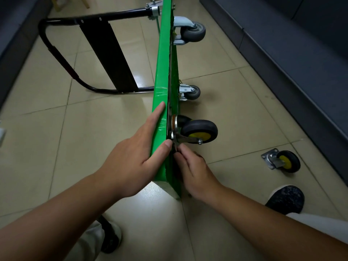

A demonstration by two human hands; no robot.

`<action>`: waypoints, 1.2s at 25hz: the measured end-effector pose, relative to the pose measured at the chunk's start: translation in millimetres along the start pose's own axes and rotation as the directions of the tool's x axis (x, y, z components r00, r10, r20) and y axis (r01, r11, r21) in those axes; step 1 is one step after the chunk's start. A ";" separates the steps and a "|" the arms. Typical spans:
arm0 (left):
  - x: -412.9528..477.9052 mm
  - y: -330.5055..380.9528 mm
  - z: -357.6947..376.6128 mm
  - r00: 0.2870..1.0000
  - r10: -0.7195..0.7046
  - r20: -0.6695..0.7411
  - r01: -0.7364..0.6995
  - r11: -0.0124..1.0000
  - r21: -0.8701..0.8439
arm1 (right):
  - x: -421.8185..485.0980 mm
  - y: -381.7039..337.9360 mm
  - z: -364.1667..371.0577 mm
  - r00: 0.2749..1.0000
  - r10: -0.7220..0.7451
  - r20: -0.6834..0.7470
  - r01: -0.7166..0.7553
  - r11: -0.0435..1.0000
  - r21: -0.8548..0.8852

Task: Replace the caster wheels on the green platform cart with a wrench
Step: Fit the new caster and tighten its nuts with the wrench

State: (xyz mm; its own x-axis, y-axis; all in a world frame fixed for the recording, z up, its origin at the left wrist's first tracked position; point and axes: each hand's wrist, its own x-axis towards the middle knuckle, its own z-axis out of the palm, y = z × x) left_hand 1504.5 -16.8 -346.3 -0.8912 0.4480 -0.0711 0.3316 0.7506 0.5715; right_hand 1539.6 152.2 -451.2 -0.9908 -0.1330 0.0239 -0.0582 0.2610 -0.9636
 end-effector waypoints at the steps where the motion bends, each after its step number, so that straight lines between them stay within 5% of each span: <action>1: 0.1 0.9 -0.1 1.000 0.000 0.000 0.000 1.000 0.002 | -2.1 -5.2 0.9 0.999 0.041 -0.003 -0.041 0.998 0.057; 7: -1.1 2.6 -1.7 1.000 0.009 -0.001 -0.009 1.000 0.021 | -12.9 -52.5 -10.0 0.927 0.339 0.162 -0.370 0.896 0.245; 11: 0.3 1.7 -3.6 1.000 0.007 0.009 -0.008 0.999 0.042 | 2.5 -98.8 -30.9 0.739 0.559 0.376 -0.671 0.560 0.486; 13: 1.3 2.0 -5.5 0.999 0.014 0.030 -0.016 0.999 0.048 | 0.9 -109.6 -36.4 0.709 0.570 0.414 -0.699 0.496 0.515; 16: 2.5 0.5 -7.2 0.998 0.017 0.059 -0.019 0.999 0.033 | -26.7 -83.5 -28.2 0.804 0.558 0.207 -0.595 0.748 0.293; 17: 2.3 0.1 -7.2 0.997 0.014 0.073 -0.015 1.000 0.020 | -37.0 -63.9 -27.0 0.872 0.487 0.040 -0.488 0.864 0.121; 19: 1.3 0.5 -6.5 0.995 0.002 0.096 -0.003 1.000 0.010 | -44.0 -25.4 -32.5 0.946 0.265 -0.188 -0.299 0.936 -0.183; 24: 1.0 -1.2 -4.2 0.998 -0.003 0.060 0.003 1.000 0.006 | -10.9 2.0 -28.9 0.985 0.018 -0.171 -0.058 0.970 -0.235; 30: -0.7 -0.9 -3.2 0.999 0.000 0.038 0.000 1.000 -0.012 | 8.4 16.0 -12.6 0.997 -0.056 -0.057 0.043 0.979 -0.201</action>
State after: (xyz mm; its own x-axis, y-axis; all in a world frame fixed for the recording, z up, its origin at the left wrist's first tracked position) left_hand 1503.9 -19.3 -344.1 -0.8786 0.4664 -0.1024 0.3276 0.7447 0.5815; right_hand 1528.7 167.3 -463.0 -0.9914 -0.0924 0.0927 -0.1242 0.4414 -0.8887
